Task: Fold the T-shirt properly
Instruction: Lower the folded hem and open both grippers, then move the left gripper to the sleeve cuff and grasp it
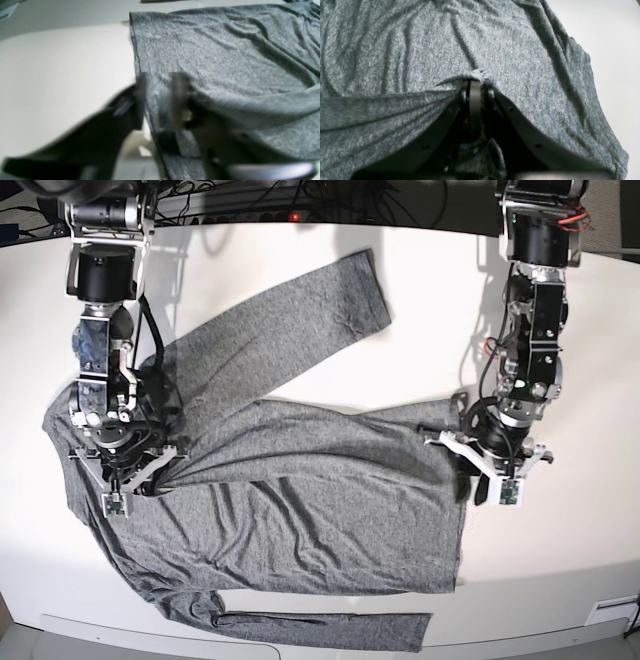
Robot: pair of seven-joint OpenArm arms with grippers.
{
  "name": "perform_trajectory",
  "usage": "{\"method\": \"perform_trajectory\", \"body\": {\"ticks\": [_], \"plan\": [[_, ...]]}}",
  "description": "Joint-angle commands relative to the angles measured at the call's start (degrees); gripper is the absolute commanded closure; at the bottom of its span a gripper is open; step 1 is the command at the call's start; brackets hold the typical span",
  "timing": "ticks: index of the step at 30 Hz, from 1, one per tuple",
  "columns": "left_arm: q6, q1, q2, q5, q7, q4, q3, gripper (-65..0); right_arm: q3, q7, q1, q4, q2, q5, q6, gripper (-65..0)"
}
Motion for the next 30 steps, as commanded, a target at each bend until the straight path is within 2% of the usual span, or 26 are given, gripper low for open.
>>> {"method": "perform_trajectory", "body": {"ticks": [1,3,5,11,12,15,17,18,22,25,30], "plan": [[0.1,-1.4,-0.2,-0.4,-2.2,1.0,-0.2,-22.0,0.3,1.6,1.5,0.9,0.8,0.0,-0.1,-13.9],[0.1,-1.4,-0.2,-0.4,-2.2,1.0,-0.2,-22.0,0.3,1.6,1.5,0.9,0.8,0.0,-0.1,-25.8],[0.1,-1.4,-0.2,-0.4,-2.2,1.0,-0.2,-22.0,0.3,1.6,1.5,0.9,0.8,0.0,-0.1,-31.7],[-0.8,-1.3,-0.2,-1.4,-1.1,1.0,-0.2,-22.0,0.3,0.5,1.5,1.0,0.8,2.1,0.0,-31.9],[-2.2,-1.3,-0.3,-3.2,-0.3,1.1,-0.2,-21.9,0.3,-1.1,1.5,1.4,0.8,2.8,0.0,-31.9],[-9.3,-1.3,-0.3,-8.7,3.9,1.5,-0.2,-21.9,0.3,-3.9,1.4,3.5,0.8,5.1,0.2,-31.8],[-13.7,-0.9,-0.4,-12.3,7.5,2.4,-0.2,-21.9,0.3,-5.0,1.4,6.0,0.8,4.9,2.1,-31.8],[-14.5,-0.3,-0.4,-13.2,9.0,3.3,-0.2,-21.9,0.3,-6.0,1.2,7.6,0.8,4.8,3.4,-31.8],[-14.8,3.6,-0.4,-12.6,9.7,9.8,-0.2,-21.5,0.3,-9.0,-0.9,15.6,0.8,5.9,8.3,-31.8],[-14.7,8.4,-0.4,-9.9,11.1,18.8,-0.2,-21.5,0.3,-12.7,-4.9,22.4,0.8,6.6,8.7,-31.8],[-14.6,19.0,-0.4,-12.2,18.5,34.5,-0.2,-21.5,0.4,-17.0,-15.2,32.0,0.8,6.3,8.6,-31.7]]}}
